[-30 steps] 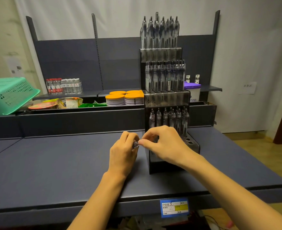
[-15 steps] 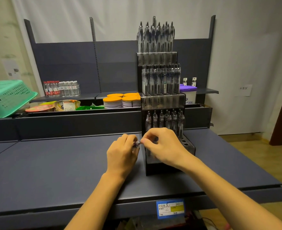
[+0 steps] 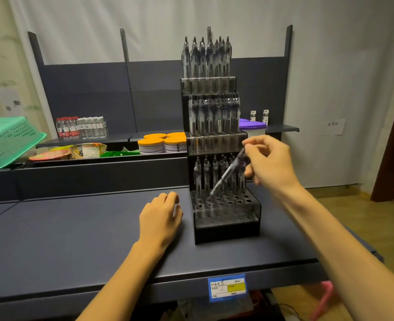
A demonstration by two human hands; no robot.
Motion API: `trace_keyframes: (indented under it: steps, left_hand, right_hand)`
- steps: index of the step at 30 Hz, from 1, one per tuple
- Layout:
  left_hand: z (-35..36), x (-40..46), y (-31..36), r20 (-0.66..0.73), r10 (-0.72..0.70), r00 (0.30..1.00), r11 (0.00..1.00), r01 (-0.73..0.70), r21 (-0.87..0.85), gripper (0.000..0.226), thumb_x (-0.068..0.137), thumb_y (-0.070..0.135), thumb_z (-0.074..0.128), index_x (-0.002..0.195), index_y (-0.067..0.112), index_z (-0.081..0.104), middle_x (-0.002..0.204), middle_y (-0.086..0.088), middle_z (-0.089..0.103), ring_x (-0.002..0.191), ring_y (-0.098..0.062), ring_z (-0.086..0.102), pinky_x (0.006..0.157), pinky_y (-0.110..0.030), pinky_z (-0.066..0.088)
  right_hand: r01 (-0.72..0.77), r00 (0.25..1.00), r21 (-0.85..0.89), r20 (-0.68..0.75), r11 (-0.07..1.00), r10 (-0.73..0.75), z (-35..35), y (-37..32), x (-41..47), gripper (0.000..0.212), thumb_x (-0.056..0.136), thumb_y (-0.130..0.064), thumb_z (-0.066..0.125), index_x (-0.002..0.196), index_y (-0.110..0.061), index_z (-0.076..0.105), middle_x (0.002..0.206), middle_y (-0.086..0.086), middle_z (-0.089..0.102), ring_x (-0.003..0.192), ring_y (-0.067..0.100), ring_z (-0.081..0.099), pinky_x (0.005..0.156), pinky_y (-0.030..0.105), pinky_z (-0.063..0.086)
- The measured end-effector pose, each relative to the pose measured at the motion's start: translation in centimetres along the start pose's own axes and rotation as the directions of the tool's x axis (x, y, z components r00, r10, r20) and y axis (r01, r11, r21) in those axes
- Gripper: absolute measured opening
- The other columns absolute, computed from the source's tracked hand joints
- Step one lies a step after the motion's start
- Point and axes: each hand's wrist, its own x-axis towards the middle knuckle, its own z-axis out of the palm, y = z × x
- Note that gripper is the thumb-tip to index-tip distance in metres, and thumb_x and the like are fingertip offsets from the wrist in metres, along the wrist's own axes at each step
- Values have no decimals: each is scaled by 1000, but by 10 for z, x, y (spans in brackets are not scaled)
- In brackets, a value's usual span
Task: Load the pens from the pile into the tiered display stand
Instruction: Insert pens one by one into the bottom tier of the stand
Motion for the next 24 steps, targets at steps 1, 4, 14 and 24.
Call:
trace_keyframes:
  steps: [1,4,14,24]
  left_hand:
    - [1,-1,-1,35,-15,999,1000,15,11,11,75,19,65,78,12,57,67,-4,58,53,-29,53,45,-30,35]
    - [2,-4,-2,118,-69,991,998,67,21,13,81,18,65,89,10,59,79,-8,62,65,-31,56,56,-30,34]
    - [-4,-4,-2,187,-96,978,995,92,33,13,85,19,61,95,10,59,87,-8,63,73,-31,57,62,-31,32]
    - [-8,5,0,189,-99,977,995,96,22,15,91,23,53,102,12,56,96,-6,62,80,-29,56,67,-31,36]
  right_hand:
    - [17,999,-2,-28,1000,-18,-4,-1,3,18,96,-8,52,84,-20,60,83,4,61,37,5,53,33,14,35]
    - [67,991,-83,-108,994,-76,-15,-3,10,16,94,-10,55,83,-21,61,79,2,61,43,5,53,36,13,37]
    - [131,980,-274,-110,953,-166,-31,1,19,8,94,-15,58,90,-19,63,81,-5,63,53,14,58,43,17,45]
    - [141,989,-341,83,929,-120,-19,0,22,8,93,-19,61,91,-17,68,72,-2,67,36,3,55,43,10,43]
